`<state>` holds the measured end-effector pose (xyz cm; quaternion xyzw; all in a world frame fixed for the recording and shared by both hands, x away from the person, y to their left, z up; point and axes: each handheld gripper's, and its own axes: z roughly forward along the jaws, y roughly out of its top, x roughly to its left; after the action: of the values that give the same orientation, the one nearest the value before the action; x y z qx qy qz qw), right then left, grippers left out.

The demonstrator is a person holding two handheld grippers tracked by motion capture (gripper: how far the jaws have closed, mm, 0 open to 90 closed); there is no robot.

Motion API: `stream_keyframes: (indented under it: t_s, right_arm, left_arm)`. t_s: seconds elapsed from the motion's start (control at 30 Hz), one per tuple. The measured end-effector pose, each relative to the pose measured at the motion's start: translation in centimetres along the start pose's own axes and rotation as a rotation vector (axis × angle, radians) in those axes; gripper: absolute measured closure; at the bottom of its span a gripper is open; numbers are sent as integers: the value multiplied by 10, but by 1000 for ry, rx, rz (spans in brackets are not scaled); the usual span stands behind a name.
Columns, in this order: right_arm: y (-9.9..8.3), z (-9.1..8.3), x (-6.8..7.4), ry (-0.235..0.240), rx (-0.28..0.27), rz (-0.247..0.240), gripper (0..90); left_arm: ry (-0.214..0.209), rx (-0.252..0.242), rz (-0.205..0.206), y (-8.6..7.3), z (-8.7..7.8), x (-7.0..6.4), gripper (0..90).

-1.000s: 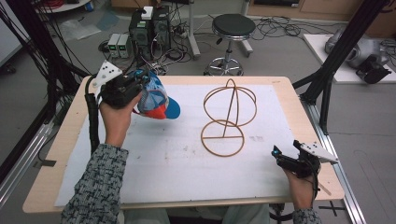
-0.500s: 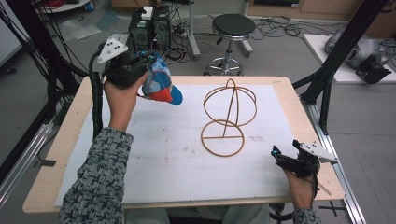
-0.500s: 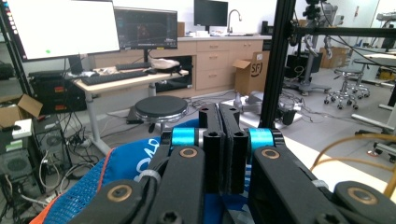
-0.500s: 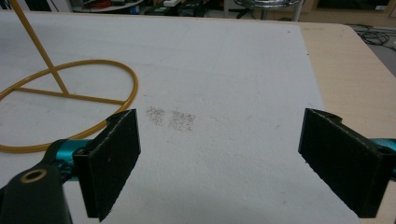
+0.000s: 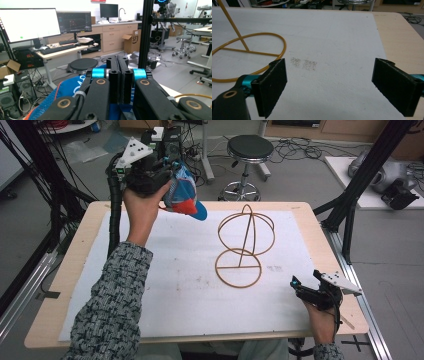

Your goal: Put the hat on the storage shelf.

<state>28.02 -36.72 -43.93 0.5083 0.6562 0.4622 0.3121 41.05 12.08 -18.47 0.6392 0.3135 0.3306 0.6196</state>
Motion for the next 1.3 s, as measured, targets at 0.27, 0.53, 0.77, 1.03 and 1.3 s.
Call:
stream_keyframes:
  t_s: [0.27,0.53,0.77,1.03,1.3]
  right_arm:
    - [0,0,0,2,-2,-1,119]
    - [0,0,-2,3,-4,5,119]
    - [0,0,0,9,-5,4,119]
    - [0,1,0,15,-6,-1,119]
    - [-1,-1,0,18,0,-8,119]
  left_arm:
    - [-36,-1,1,13,21,-11,882]
    - [-47,-34,-35,20,40,-19,882]
    - [-53,-53,-67,27,54,-27,882]
    - [-65,-77,-73,37,64,-37,882]
    - [-80,-94,-76,46,68,-46,882]
